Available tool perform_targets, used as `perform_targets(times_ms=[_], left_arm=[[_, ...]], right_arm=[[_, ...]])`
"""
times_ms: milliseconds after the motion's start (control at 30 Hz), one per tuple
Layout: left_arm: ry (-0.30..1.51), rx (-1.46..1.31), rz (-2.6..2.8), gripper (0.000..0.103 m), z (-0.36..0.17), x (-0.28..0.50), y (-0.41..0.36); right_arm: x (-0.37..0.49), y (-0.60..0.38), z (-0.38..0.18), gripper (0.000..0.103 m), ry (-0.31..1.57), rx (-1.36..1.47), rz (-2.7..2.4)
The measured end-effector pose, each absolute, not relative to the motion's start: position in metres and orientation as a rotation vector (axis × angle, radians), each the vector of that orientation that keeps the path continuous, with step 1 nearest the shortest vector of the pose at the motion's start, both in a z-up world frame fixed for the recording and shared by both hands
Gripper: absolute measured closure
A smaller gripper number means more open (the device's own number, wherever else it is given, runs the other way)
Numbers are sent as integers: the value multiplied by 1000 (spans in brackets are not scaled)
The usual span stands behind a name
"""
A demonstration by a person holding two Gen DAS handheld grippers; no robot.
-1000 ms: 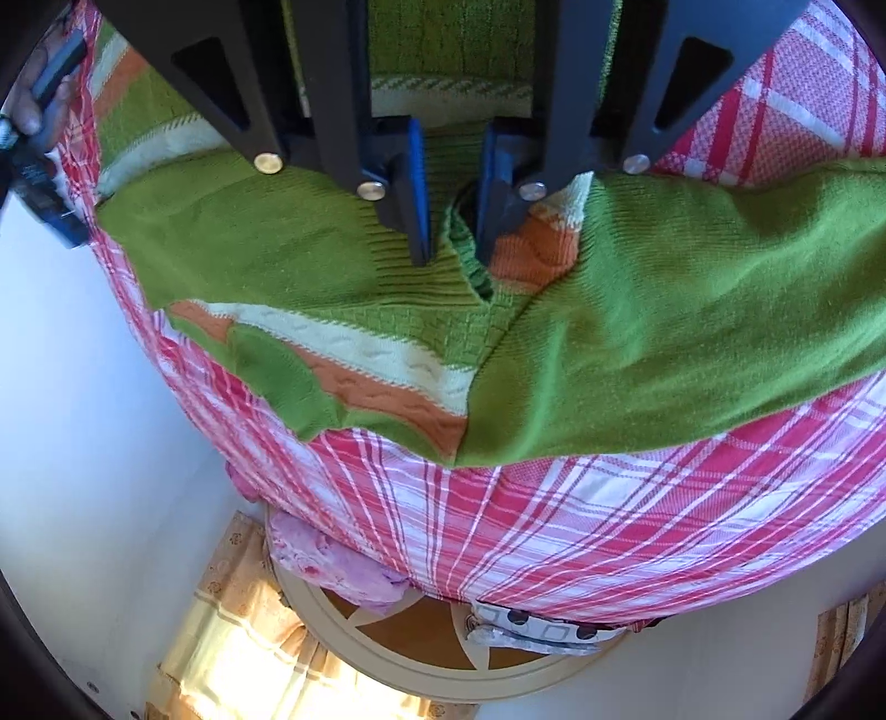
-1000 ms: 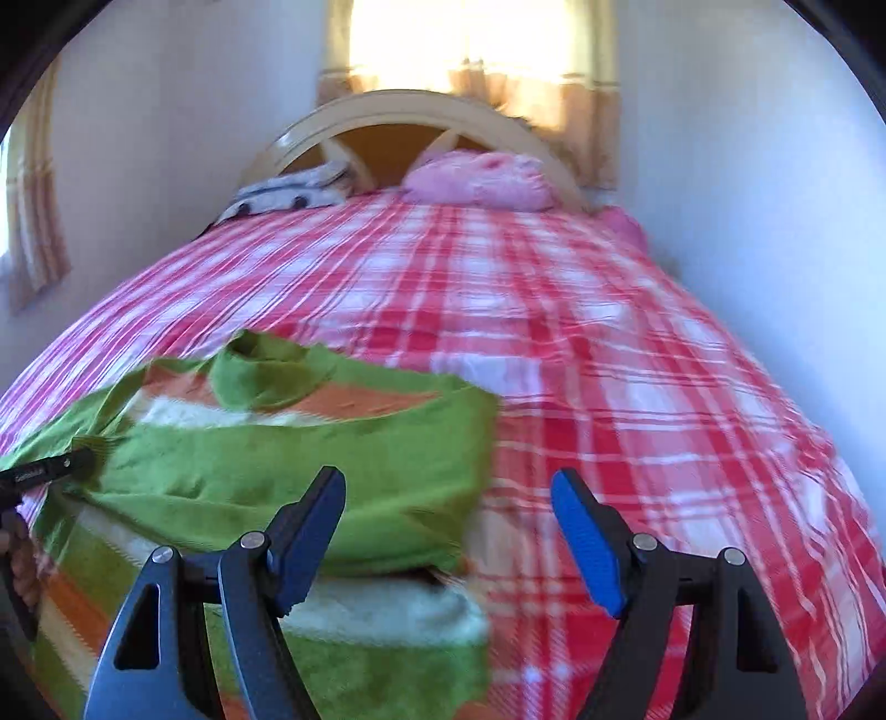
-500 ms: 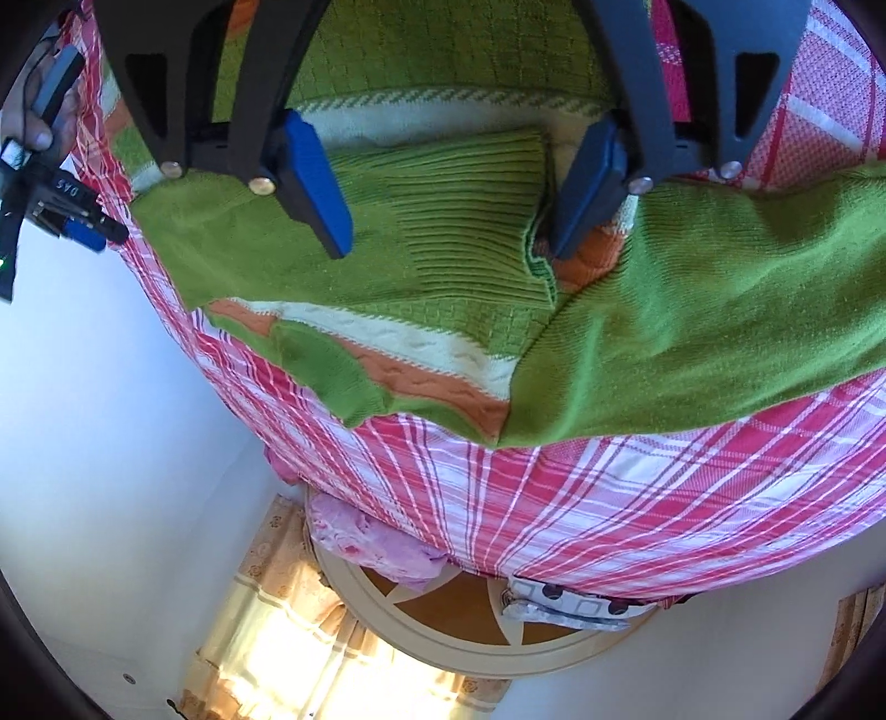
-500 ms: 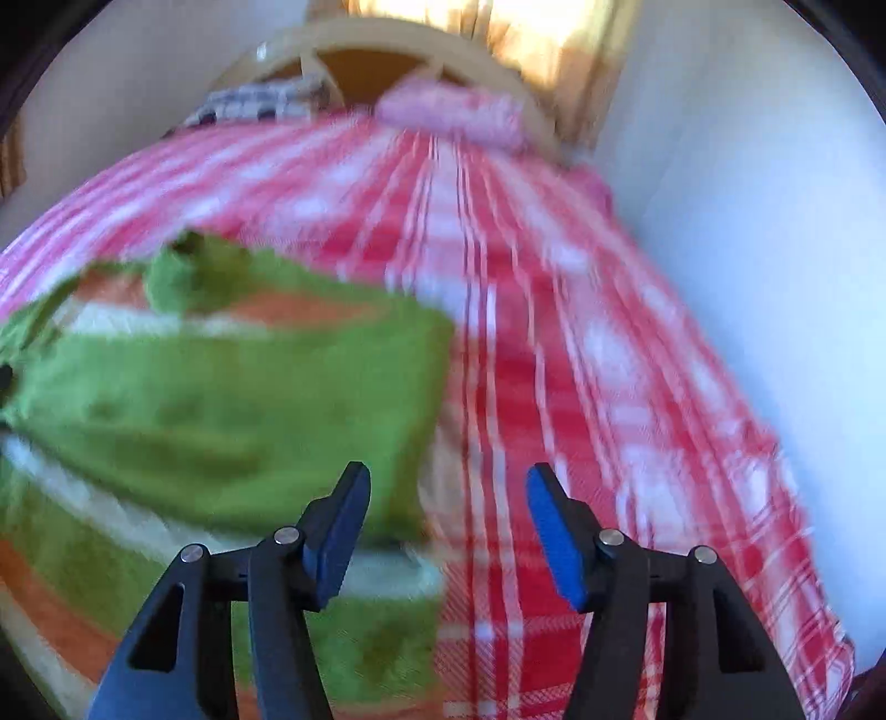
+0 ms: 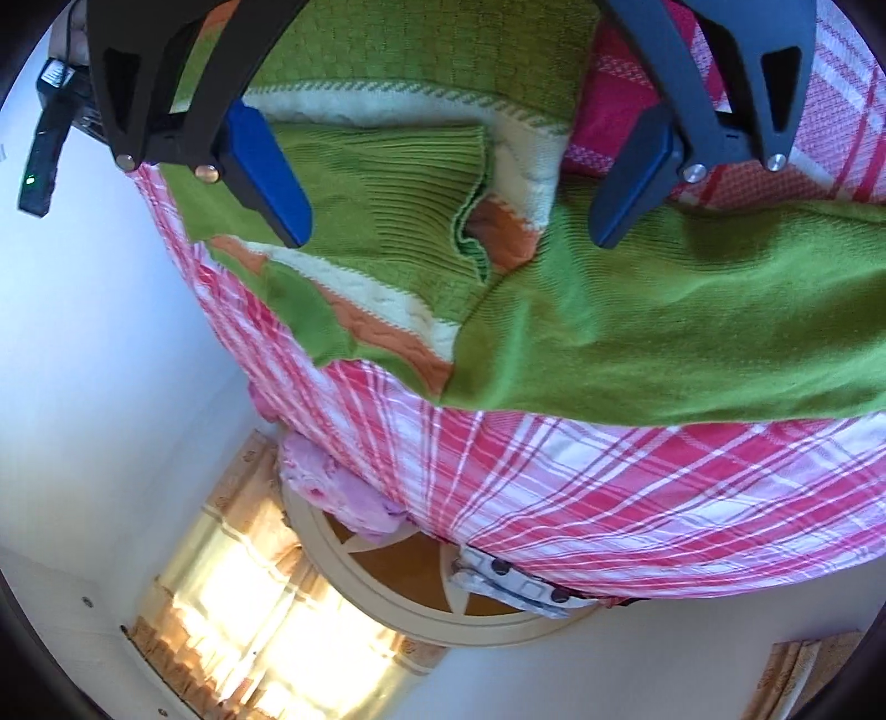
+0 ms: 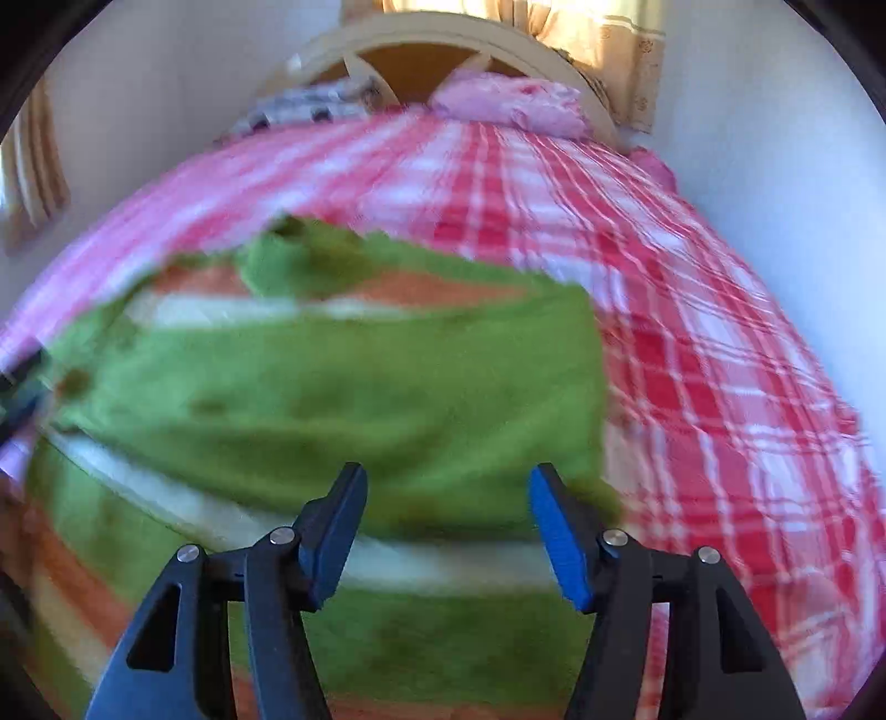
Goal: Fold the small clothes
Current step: 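Move the left tool to the other sleeve cuff and close on it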
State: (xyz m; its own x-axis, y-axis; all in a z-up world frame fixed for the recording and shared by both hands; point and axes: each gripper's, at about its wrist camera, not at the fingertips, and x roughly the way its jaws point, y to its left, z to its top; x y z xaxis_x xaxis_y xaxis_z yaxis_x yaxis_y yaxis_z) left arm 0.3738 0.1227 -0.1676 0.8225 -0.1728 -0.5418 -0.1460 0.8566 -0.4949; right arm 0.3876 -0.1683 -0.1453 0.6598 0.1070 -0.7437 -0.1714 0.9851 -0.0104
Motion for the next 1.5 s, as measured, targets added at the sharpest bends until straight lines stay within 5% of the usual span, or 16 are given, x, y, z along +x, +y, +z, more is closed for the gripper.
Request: perform_targets(times_ms=[433, 933, 1233, 1500], left_arm=[[667, -480, 87, 1, -160, 333, 154], [662, -657, 466, 2, -174, 237, 319], [624, -786, 520, 36, -187, 234, 356], [596, -806, 559, 42, -190, 243, 370]], right_arm=[[374, -148, -177, 30, 841, -133, 169], [372, -149, -177, 30, 824, -131, 168], [371, -149, -177, 29, 823, -131, 166], [371, -150, -177, 28, 822, -128, 168]])
